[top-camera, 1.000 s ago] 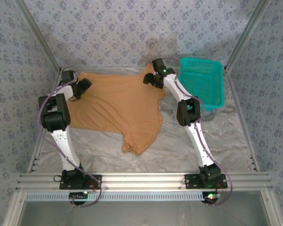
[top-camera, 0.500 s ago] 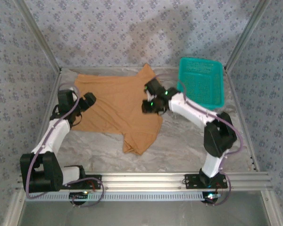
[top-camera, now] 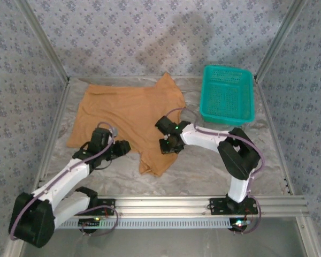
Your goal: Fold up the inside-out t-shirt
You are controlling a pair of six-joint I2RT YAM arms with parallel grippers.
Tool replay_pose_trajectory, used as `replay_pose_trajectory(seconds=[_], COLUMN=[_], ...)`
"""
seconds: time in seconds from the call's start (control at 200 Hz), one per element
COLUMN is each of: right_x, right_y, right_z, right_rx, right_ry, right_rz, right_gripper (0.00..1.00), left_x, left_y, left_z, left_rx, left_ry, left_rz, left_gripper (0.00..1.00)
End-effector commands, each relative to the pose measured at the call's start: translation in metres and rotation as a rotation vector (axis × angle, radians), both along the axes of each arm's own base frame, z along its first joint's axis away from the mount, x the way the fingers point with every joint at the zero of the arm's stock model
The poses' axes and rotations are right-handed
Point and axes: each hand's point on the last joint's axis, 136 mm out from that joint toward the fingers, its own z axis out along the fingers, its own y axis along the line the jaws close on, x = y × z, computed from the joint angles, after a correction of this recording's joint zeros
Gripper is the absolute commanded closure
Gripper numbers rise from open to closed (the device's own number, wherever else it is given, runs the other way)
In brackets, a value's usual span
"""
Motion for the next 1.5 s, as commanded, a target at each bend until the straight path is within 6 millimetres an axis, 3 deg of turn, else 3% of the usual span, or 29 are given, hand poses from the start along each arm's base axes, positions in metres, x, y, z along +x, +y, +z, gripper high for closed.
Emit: replay_pose_trajectory(seconds=[0.0,0.12,0.24,0.425,0.59,0.725,0.82,0.954,1.164,1.344,1.494], right_x=[0.030,0.042,0.047,0.049,0.050,0.053,0.062,0.076,0.085,0.097,0.094], right_y=[-0.002,0.002,0.005,0.003,-0.001,-0.007,-0.013,-0.035,-0.064,-0.072,-0.045], right_z=[0.001,0.006,0.009,0.011,0.008,-0.007,-0.026,-0.054,-0.073,-0.070,-0.048], right_rx=[0.005,0.011,0.004,-0.013,-0.024,-0.032,-0.040,-0.091,-0.173,-0.181,-0.113], right_ry=[-0.034,-0.043,-0.043,-0.034,-0.023,0.012,0.048,0.101,0.159,0.141,0.121], right_rz=[-0.080,-0.086,-0.080,-0.073,-0.080,-0.098,-0.125,-0.191,-0.269,-0.261,-0.158], right_gripper=[0.72,0.72,0.71,0.71,0.70,0.70,0.70,0.70,0.75,0.76,0.74], left_x=[-0.028,-0.050,-0.058,-0.059,-0.057,-0.056,-0.056,-0.063,-0.080,-0.087,-0.082], left_y=[-0.010,-0.020,-0.030,-0.051,-0.058,-0.053,-0.047,-0.037,-0.007,0.004,-0.004], left_z=[-0.009,-0.023,-0.037,-0.054,-0.070,-0.076,-0.075,-0.070,-0.057,-0.055,-0.062], left_rx=[-0.018,-0.008,0.020,0.078,0.121,0.148,0.163,0.175,0.182,0.135,0.106], left_ry=[0.063,0.096,0.110,0.140,0.177,0.187,0.185,0.197,0.199,0.186,0.184], left_rz=[-0.001,-0.027,-0.048,-0.094,-0.099,-0.076,-0.059,-0.044,0.017,0.062,0.067], left_gripper=[0.66,0.69,0.73,0.74,0.75,0.80,1.00,1.00,1.00,1.00,1.00])
